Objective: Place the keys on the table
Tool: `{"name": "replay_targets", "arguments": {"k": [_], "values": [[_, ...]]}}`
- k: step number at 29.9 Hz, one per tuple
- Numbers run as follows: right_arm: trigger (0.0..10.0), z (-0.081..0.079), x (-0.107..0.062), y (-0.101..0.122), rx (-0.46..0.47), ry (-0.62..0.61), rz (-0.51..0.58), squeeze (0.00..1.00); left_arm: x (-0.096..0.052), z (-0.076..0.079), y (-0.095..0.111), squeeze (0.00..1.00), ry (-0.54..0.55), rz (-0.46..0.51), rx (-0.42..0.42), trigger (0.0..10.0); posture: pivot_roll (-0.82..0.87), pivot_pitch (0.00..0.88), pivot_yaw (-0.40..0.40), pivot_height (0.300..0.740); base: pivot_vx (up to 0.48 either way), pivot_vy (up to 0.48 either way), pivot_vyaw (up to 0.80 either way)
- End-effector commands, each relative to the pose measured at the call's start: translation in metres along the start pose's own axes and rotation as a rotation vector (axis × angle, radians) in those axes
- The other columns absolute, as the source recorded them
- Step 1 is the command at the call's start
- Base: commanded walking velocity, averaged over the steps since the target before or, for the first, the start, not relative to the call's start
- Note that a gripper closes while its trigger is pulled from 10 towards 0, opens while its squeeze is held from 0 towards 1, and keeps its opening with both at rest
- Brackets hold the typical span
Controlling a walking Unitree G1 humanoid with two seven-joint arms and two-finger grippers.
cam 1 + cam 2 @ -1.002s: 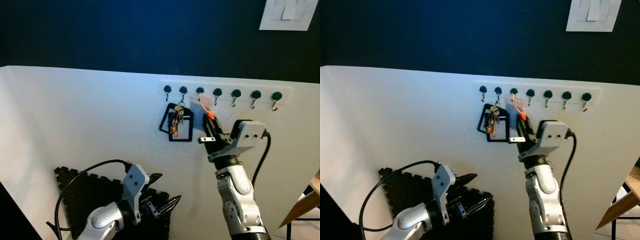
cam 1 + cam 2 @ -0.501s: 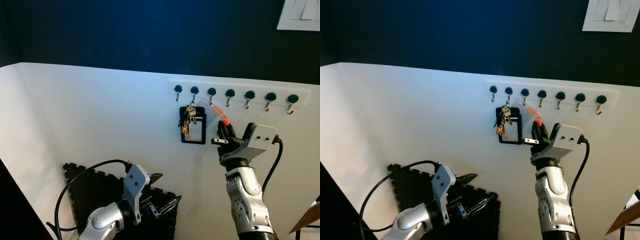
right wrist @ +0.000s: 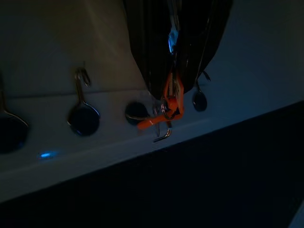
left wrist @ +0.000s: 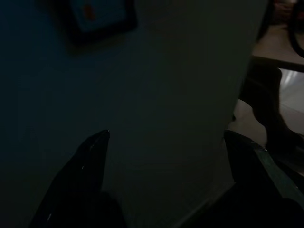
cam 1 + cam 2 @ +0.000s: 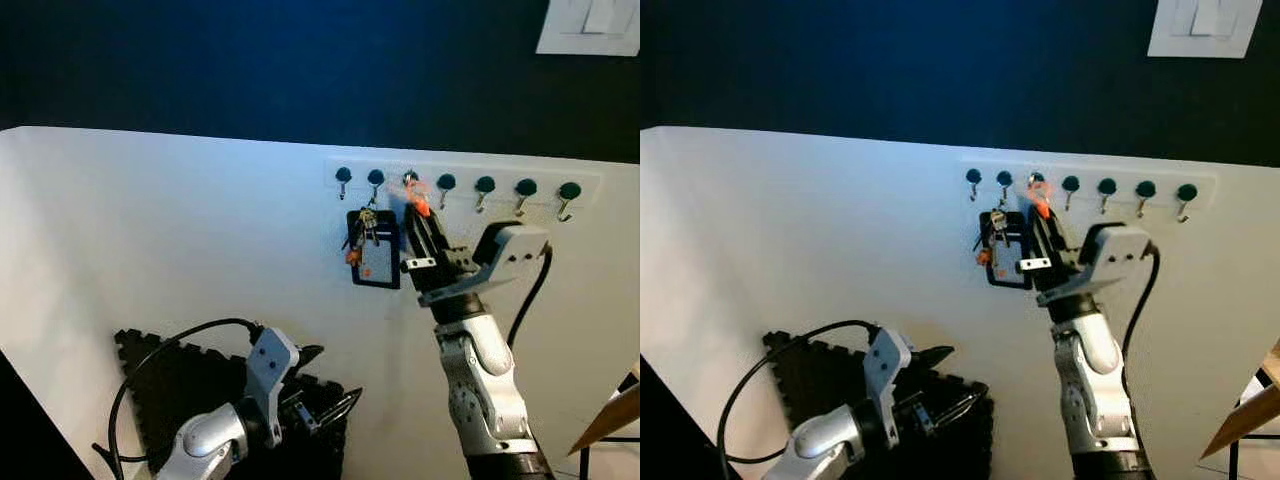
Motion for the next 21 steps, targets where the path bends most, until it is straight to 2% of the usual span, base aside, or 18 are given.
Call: {"name": "replay_targets", "arguments": {"k": [1, 4, 7, 12, 13, 18, 21], "values": [[0.0, -0.009, 0.003, -0.001, 0.009, 0.038, 0.003, 0.00, 0.003, -0.001, 0.010, 0.00, 0.005, 0.033, -0.007, 10.0, 0.06, 0.047, 0.023, 0.740, 0.000, 0.000, 0.00], [0.0, -0.006, 0.003, -0.004, 0.011, 0.016, -0.013, 0.00, 0.003, -0.002, 0.012, 0.00, 0.003, 0.037, -0.008, 10.0, 0.06, 0.047, 0.023, 0.740, 0.000, 0.000, 0.00], [0.0, 0.007, 0.000, -0.013, 0.034, -0.066, -0.063, 0.00, 0.003, -0.002, 0.013, 0.00, 0.001, 0.039, -0.008, 10.0, 0.06, 0.047, 0.023, 0.740, 0.000, 0.000, 0.00], [0.0, 0.032, -0.007, -0.029, 0.159, -0.219, -0.137, 0.00, 0.003, 0.000, 0.014, 0.00, -0.007, 0.036, -0.008, 10.0, 0.05, 0.053, 0.026, 0.740, 0.000, 0.000, 0.00], [0.0, 0.034, -0.008, -0.029, 0.162, -0.227, -0.138, 0.00, 0.004, 0.000, 0.014, 0.00, -0.009, 0.036, -0.009, 10.0, 0.05, 0.054, 0.026, 0.740, 0.000, 0.000, 0.00], [0.0, 0.035, -0.007, -0.027, 0.165, -0.228, -0.132, 0.00, 0.004, 0.000, 0.014, 0.00, -0.011, 0.036, -0.010, 10.0, 0.05, 0.055, 0.027, 0.740, 0.000, 0.000, 0.00], [0.0, 0.027, -0.002, -0.020, 0.170, -0.171, -0.103, 0.00, 0.004, 0.000, 0.015, 0.00, -0.013, 0.036, -0.009, 10.0, 0.05, 0.053, 0.027, 0.740, 0.000, 0.000, 0.00]]}}
Point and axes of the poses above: a point about 5 cm out from each wrist's last joint towards the gripper, its own x axis pointing out of the wrist towards the gripper, its own y axis along the axis of the wrist's last joint, z = x × y, the point moved 5 cm from there along x, pointing out of the wrist towards the gripper, and after that the axes turned 4 degrees about x, right-handed, at the moved point
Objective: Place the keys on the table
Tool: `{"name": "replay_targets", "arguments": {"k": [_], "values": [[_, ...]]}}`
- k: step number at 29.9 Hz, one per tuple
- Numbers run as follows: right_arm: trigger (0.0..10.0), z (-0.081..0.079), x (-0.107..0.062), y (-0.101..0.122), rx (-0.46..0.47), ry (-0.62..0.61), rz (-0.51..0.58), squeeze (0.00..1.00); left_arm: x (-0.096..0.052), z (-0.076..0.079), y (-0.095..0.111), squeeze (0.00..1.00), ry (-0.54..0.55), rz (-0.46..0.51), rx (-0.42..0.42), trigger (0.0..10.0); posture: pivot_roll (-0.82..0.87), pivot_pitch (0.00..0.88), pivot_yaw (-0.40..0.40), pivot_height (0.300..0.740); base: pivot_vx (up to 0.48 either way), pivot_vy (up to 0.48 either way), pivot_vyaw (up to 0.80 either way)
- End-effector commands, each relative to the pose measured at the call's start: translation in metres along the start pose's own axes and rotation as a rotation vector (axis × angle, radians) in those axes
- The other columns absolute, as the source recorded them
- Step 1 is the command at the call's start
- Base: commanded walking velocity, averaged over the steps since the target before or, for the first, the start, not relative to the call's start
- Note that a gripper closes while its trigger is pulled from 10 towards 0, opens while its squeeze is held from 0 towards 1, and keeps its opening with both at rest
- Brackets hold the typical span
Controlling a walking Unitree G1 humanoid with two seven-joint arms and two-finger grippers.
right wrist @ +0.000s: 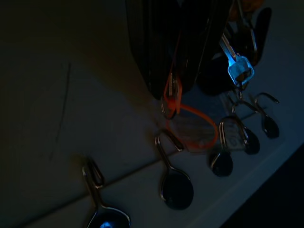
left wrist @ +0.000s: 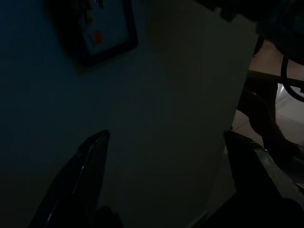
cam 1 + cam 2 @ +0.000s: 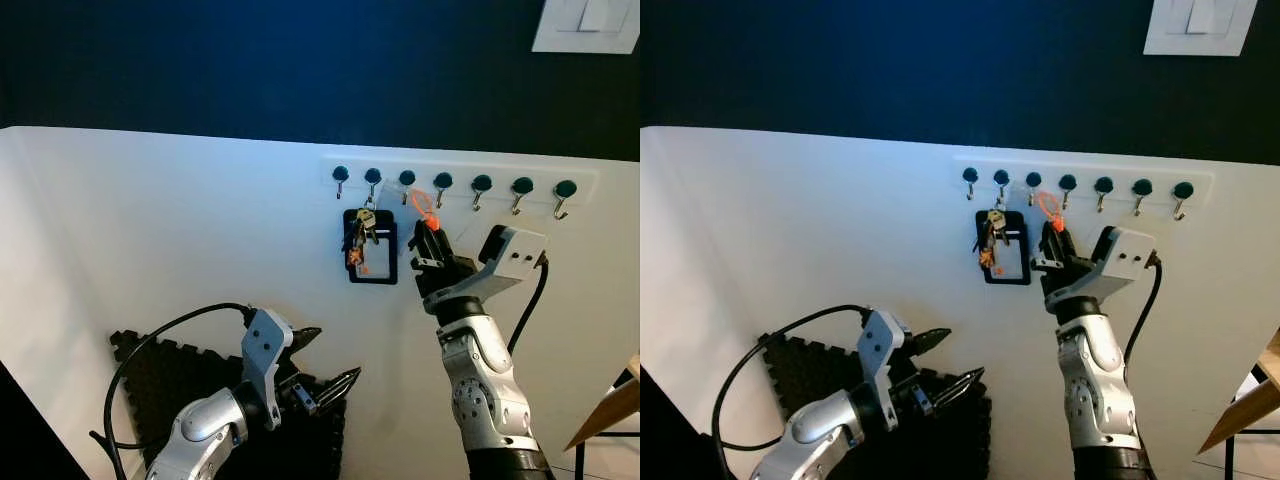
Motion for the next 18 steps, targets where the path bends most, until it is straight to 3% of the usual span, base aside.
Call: {"name": "replay_targets", "arguments": {"k": [1, 10, 18], "values": [[0.0, -0.007, 0.002, 0.003, 0.013, 0.035, 0.010, 0.00, 0.000, 0.001, 0.005, 0.00, -0.003, 0.015, 0.002, 10.0, 0.05, 0.053, 0.027, 0.740, 0.000, 0.000, 0.00], [0.0, -0.036, -0.008, 0.003, -0.031, 0.191, 0.023, 0.00, 0.000, 0.001, 0.005, 0.00, -0.005, 0.013, 0.006, 10.0, 0.05, 0.047, 0.023, 0.740, 0.000, 0.000, 0.00], [0.0, -0.040, -0.013, 0.001, -0.027, 0.207, 0.014, 0.00, 0.000, 0.002, 0.005, 0.00, -0.011, 0.012, 0.008, 10.0, 0.05, 0.045, 0.023, 0.740, 0.000, 0.000, 0.00]]}}
Point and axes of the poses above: a point about 5 cm out from each wrist's last joint towards the gripper, its own x axis pointing out of the wrist towards the gripper, its own y axis along the axis of the wrist's last joint, z = x × y, the point moved 5 cm from there along x, pointing out of the wrist towards the gripper, and after that the axes turned 4 degrees about x, right-handed, at the moved point
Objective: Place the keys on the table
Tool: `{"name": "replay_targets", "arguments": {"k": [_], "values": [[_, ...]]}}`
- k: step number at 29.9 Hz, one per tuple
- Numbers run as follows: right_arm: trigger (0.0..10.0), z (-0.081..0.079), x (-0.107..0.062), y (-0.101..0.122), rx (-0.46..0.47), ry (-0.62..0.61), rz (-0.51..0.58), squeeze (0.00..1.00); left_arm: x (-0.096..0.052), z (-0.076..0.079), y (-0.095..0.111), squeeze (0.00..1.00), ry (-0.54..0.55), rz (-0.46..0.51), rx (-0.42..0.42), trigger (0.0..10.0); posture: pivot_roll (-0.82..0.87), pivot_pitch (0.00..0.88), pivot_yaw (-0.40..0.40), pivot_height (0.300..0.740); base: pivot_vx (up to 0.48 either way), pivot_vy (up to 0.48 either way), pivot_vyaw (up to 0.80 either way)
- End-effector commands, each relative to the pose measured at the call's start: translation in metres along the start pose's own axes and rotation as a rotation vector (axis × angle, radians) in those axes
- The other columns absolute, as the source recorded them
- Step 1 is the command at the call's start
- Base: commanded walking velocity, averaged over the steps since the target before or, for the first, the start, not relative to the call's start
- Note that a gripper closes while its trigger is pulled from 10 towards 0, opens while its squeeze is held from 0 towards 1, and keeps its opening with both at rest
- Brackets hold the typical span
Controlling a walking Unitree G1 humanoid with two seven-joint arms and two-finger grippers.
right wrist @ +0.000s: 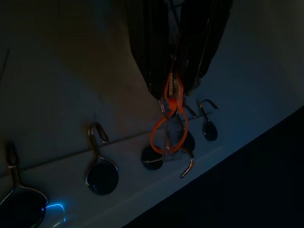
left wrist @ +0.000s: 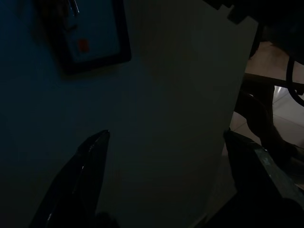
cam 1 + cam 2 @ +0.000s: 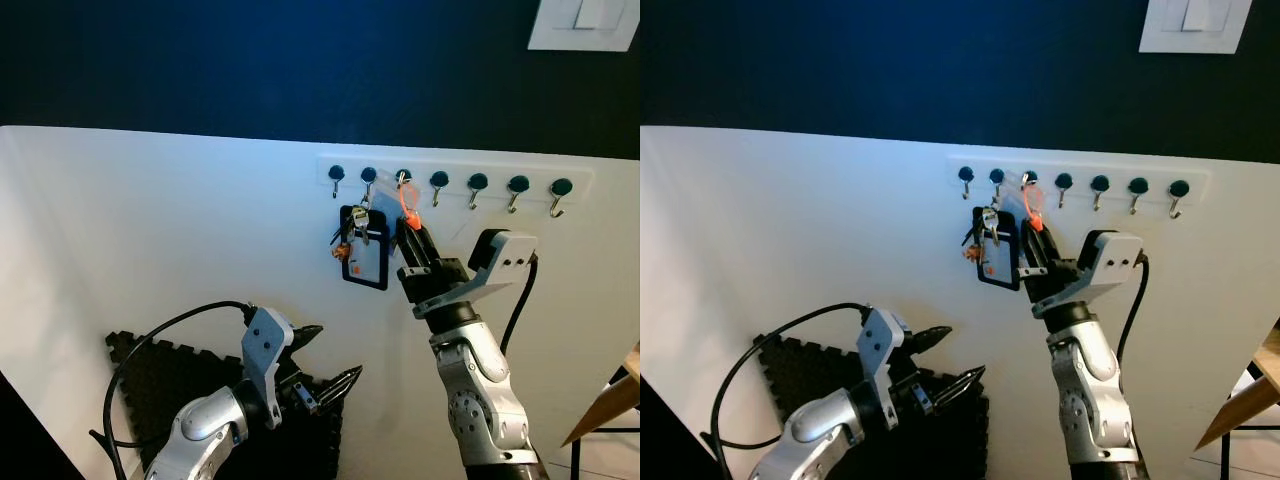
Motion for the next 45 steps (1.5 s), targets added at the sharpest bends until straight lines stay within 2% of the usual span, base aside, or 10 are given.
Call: {"name": "replay_targets", "arguments": {"k": [1, 20, 35, 40, 42, 45], "values": [[0.0, -0.011, 0.001, 0.002, 0.008, 0.041, 0.010, 0.00, -0.001, 0.001, 0.001, 0.00, -0.007, 0.000, -0.004, 10.0, 0.05, 0.040, 0.025, 0.740, 0.000, 0.000, 0.00], [0.0, -0.009, 0.011, 0.002, -0.012, 0.043, -0.009, 0.00, 0.000, 0.004, -0.002, 0.00, -0.021, -0.012, 0.001, 10.0, 0.05, 0.035, 0.023, 0.740, 0.000, 0.000, 0.00], [0.0, -0.031, 0.020, 0.018, -0.004, 0.123, 0.055, 0.00, -0.001, 0.004, -0.002, 0.00, -0.026, -0.015, 0.006, 10.0, 0.05, 0.037, 0.025, 0.740, 0.000, 0.000, 0.00], [0.0, -0.024, 0.024, 0.021, -0.015, 0.084, 0.053, 0.00, -0.001, 0.005, -0.003, 0.00, -0.028, -0.018, 0.009, 10.0, 0.05, 0.038, 0.026, 0.740, 0.000, 0.000, 0.00], [0.0, -0.014, 0.026, 0.018, -0.018, 0.029, 0.036, 0.00, -0.001, 0.005, -0.003, 0.00, -0.029, -0.020, 0.010, 10.0, 0.05, 0.038, 0.026, 0.740, 0.000, 0.000, 0.00], [0.0, -0.007, 0.027, 0.017, -0.020, 0.002, 0.030, 0.00, -0.001, 0.005, -0.004, 0.00, -0.031, -0.021, 0.010, 10.0, 0.05, 0.038, 0.026, 0.740, 0.000, 0.000, 0.00]]}}
Point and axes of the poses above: a point about 5 cm out from each wrist's last joint towards the gripper, its own x axis pointing out of the wrist towards the gripper, its own y axis along the axis of the wrist's last joint, z = x × y, the point moved 5 cm from there along x, pointing out of the wrist towards the gripper, and after that the axes turned 4 degrees about x, right-handed, at the moved point
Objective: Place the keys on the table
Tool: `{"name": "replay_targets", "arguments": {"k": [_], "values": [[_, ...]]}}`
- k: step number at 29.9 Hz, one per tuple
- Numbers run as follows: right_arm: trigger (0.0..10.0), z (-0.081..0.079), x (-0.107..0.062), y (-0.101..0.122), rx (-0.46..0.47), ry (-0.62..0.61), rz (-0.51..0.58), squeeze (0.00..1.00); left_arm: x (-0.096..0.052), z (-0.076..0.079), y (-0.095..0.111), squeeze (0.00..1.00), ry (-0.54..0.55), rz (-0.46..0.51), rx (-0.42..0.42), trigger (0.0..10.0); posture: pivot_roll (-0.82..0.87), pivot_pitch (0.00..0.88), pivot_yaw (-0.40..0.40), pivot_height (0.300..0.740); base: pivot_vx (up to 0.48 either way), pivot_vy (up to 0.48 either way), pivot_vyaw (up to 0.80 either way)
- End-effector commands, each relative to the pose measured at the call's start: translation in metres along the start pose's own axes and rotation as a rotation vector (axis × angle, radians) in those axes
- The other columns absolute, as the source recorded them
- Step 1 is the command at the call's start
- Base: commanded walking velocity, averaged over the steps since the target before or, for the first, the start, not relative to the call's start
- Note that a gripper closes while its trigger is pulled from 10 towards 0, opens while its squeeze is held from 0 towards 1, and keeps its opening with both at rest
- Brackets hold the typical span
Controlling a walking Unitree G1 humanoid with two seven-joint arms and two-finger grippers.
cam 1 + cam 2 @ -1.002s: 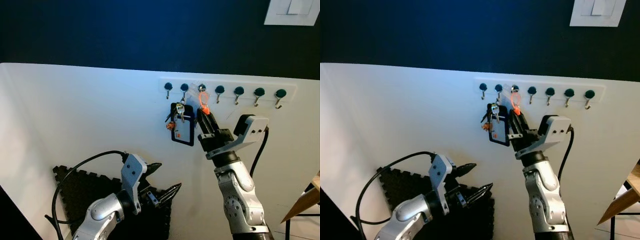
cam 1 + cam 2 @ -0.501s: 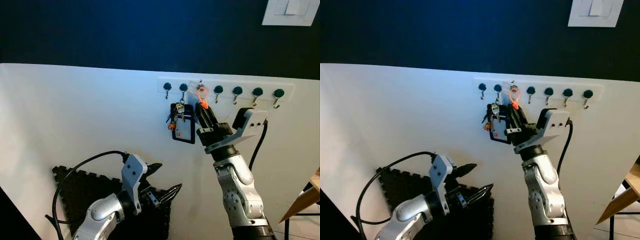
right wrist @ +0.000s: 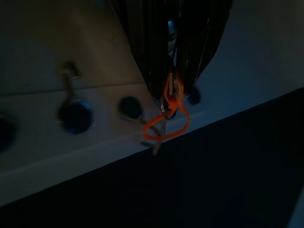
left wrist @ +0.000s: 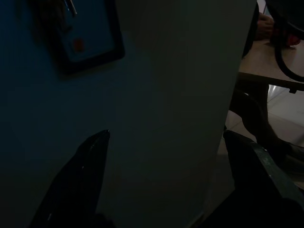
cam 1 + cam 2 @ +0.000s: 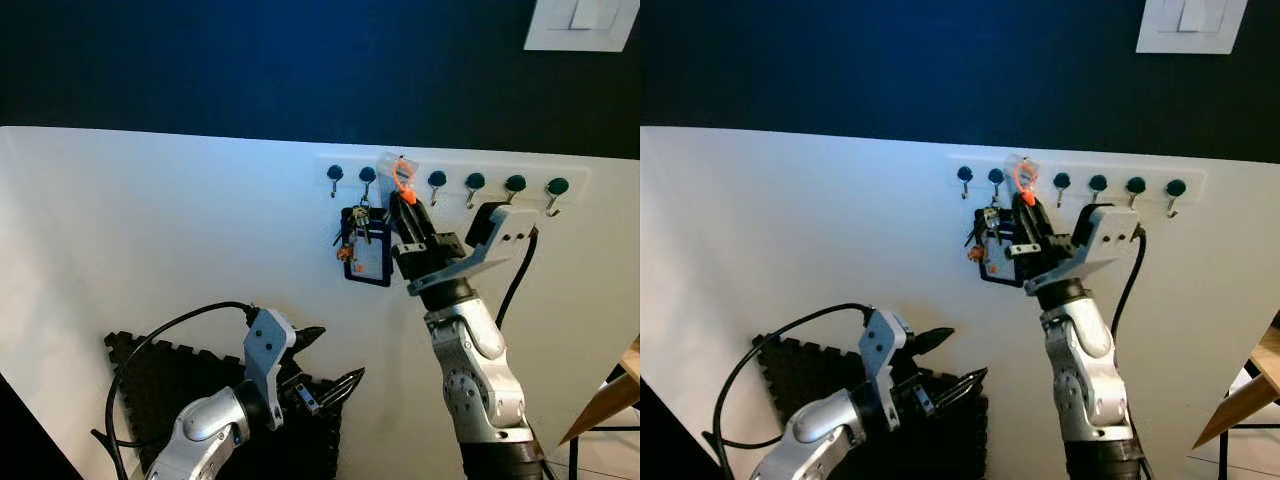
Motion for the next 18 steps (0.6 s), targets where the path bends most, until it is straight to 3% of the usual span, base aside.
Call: {"name": "replay_targets", "arguments": {"k": [1, 5, 13, 18], "values": [[0.0, 0.001, 0.002, -0.006, 0.003, -0.012, -0.027, 0.00, -0.001, 0.002, -0.002, 0.00, -0.012, -0.015, 0.006, 10.0, 0.05, 0.038, 0.026, 0.740, 0.000, 0.000, 0.00], [0.0, 0.003, 0.007, -0.003, 0.006, -0.017, -0.013, 0.00, -0.001, 0.003, -0.002, 0.00, -0.015, -0.015, 0.006, 10.0, 0.05, 0.041, 0.027, 0.740, 0.000, 0.000, 0.00], [0.0, -0.013, 0.018, 0.005, 0.026, 0.053, 0.026, 0.00, 0.000, 0.002, -0.002, 0.00, -0.014, -0.017, 0.010, 10.0, 0.05, 0.043, 0.026, 0.740, 0.000, 0.000, 0.00], [0.0, -0.008, 0.020, 0.008, 0.045, 0.020, 0.044, 0.00, 0.000, 0.002, -0.002, 0.00, -0.011, -0.016, 0.010, 10.0, 0.06, 0.043, 0.024, 0.740, 0.000, 0.000, 0.00]]}}
Point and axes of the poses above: a point about 5 cm out from each wrist's last joint towards the gripper, its own x axis pointing out of the wrist towards the gripper, its own y axis along the axis of the wrist's last joint, z = x × y, the point moved 5 cm from there along x, pointing out of the wrist towards the gripper, and after that the axes turned 4 degrees about x, right-handed, at the moved point
